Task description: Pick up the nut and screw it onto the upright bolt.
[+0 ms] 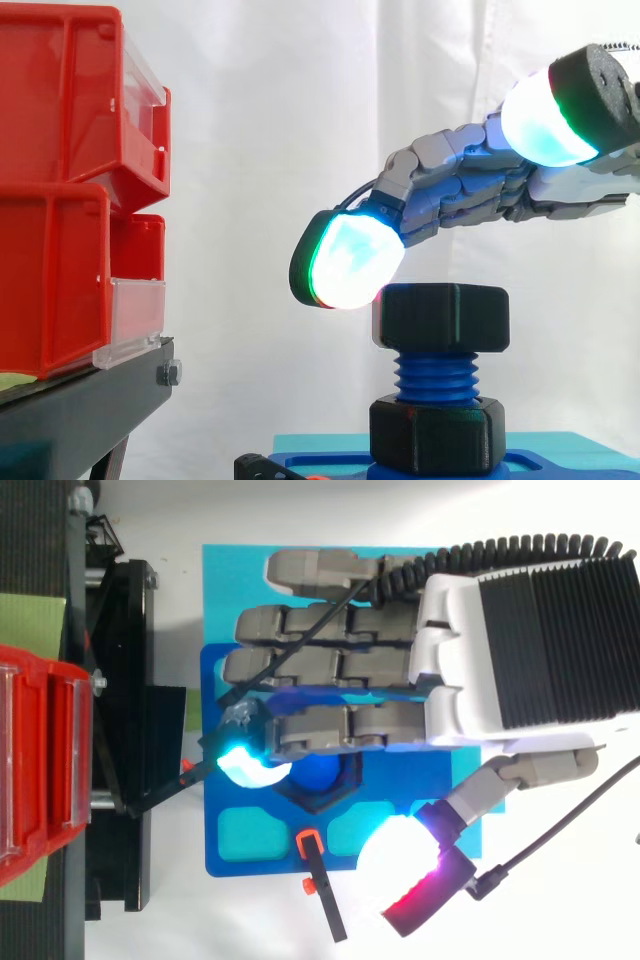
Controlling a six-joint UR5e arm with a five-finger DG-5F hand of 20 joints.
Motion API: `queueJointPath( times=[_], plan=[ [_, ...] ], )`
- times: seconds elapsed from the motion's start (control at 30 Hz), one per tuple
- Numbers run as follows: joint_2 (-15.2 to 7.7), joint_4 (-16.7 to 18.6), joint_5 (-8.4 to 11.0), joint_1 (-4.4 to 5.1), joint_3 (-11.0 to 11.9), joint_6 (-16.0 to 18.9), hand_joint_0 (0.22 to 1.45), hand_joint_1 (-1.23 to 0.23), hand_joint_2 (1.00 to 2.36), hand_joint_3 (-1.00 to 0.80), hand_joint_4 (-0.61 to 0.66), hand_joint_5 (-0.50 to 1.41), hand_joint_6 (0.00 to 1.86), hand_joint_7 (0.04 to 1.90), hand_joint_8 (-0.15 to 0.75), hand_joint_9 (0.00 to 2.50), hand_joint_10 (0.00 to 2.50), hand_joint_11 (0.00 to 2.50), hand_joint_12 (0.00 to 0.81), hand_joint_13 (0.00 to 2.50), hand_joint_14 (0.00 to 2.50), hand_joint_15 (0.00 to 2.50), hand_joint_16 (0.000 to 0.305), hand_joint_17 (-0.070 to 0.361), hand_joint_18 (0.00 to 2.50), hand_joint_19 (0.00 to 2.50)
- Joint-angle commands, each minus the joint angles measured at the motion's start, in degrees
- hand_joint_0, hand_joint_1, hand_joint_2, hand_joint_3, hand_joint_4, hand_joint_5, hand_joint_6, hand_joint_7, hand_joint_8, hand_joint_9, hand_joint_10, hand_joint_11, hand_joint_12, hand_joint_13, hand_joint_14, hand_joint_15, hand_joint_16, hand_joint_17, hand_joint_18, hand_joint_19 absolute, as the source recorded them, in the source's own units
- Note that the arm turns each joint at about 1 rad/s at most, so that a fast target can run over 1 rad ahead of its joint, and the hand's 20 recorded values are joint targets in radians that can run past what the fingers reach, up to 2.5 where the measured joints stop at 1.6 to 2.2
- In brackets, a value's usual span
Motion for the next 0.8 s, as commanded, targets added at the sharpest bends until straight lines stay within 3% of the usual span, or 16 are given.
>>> queueJointPath(
  times=[0.0, 0.23, 0.77],
  plan=[
    [0.04, 0.01, -0.66, -0.55, -0.05, -0.4, 0.5, -0.07, 1.0, -0.5, 0.23, -0.1, 0.5, 0.94, 0.215, 0.27, 0.0, 0.0, 0.318, 0.19, 0.0, 0.0, 0.036, 0.08, 0.0, 0.0],
    [-0.05, 0.01, -1.9, -1.69, -0.05, -0.92, 0.51, -0.1, 1.0, -0.5, 0.27, -0.07, 0.5, 1.08, 0.232, 0.34, 0.0, 0.0, 0.303, 0.25, 0.0, 0.0, 0.032, 0.073, 0.0, 0.0],
    [0.04, -0.17, -4.18, -3.53, 0.04, -0.92, 0.53, -0.17, 1.0, -0.5, 0.19, 0.02, 0.5, 1.48, 0.248, 0.61, 0.0, 0.0, 0.249, 0.47, 0.0, 0.0, 0.022, 0.049, 0.09, 0.0]
  ],
)
